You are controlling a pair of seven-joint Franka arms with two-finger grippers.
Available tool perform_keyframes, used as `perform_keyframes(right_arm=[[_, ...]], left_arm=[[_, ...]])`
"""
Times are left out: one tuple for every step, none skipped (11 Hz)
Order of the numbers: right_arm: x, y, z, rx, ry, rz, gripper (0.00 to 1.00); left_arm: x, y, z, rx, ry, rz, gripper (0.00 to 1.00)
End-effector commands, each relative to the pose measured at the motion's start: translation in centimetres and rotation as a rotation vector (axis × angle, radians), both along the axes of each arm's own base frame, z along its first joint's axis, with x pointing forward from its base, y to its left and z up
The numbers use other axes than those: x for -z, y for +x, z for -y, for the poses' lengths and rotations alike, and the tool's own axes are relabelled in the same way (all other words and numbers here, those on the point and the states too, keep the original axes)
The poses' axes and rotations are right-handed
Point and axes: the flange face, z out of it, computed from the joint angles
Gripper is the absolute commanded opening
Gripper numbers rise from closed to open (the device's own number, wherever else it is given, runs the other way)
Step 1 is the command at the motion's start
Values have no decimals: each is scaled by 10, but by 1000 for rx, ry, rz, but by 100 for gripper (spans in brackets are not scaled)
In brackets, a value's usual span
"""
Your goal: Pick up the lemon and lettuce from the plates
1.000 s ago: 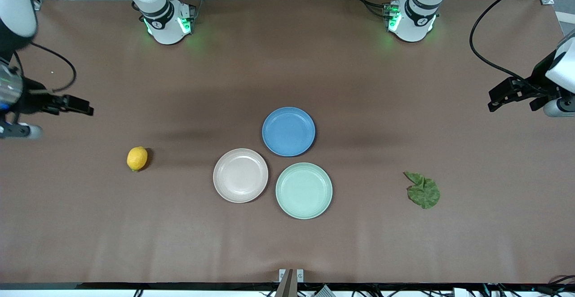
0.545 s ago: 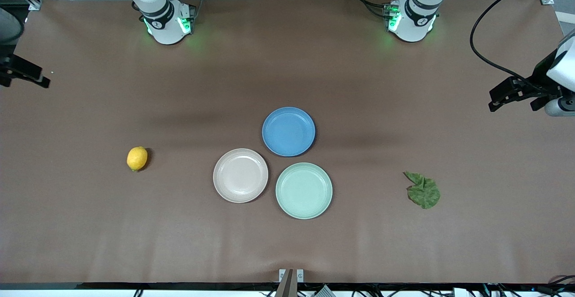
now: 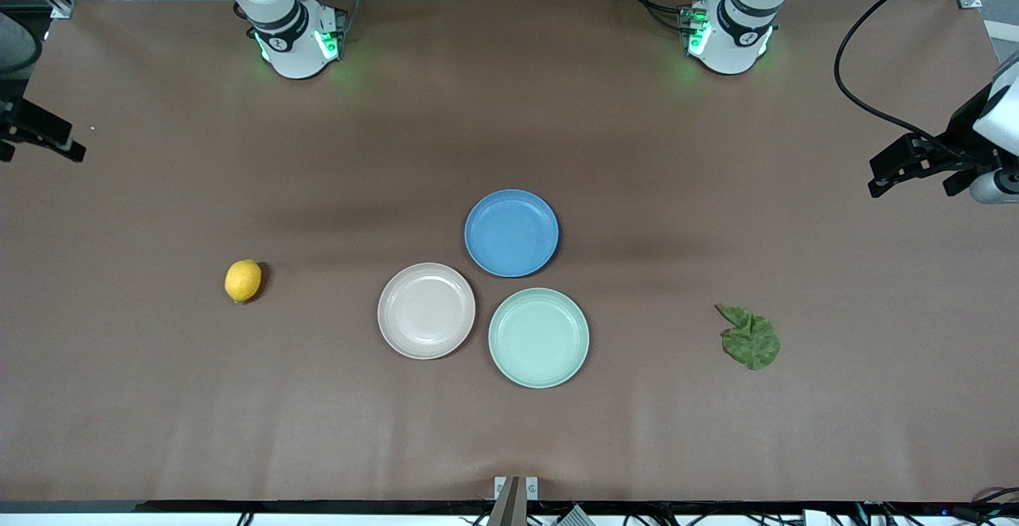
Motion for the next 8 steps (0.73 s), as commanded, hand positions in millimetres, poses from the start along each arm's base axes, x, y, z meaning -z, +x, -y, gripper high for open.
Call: perform_keyframes(right_arm=[[17, 10, -18, -35, -11, 17, 100], [27, 13, -20, -37, -10, 17, 100], [32, 15, -19, -35, -7, 14, 100], [39, 18, -23, -41, -8, 2, 100], [45, 21, -30, -52, -10, -8, 100], [52, 26, -31, -53, -12, -14, 100], [54, 29, -33, -55, -12, -8, 100], [60, 32, -33, -54, -13, -11, 100]], left_arm=[[-6, -2, -1, -2, -12, 4, 100], [-6, -2, -1, -2, -14, 4, 100], [-6, -2, -1, -2, -14, 4, 100], [-6, -2, -1, -2, -14, 4, 100], [-5, -2, -1, -2, -14, 2, 100], [-4, -2, -1, -2, -15, 1, 100], [-3, 0, -1, 0, -17, -2, 100], [-2, 0, -1, 0, -17, -4, 100]])
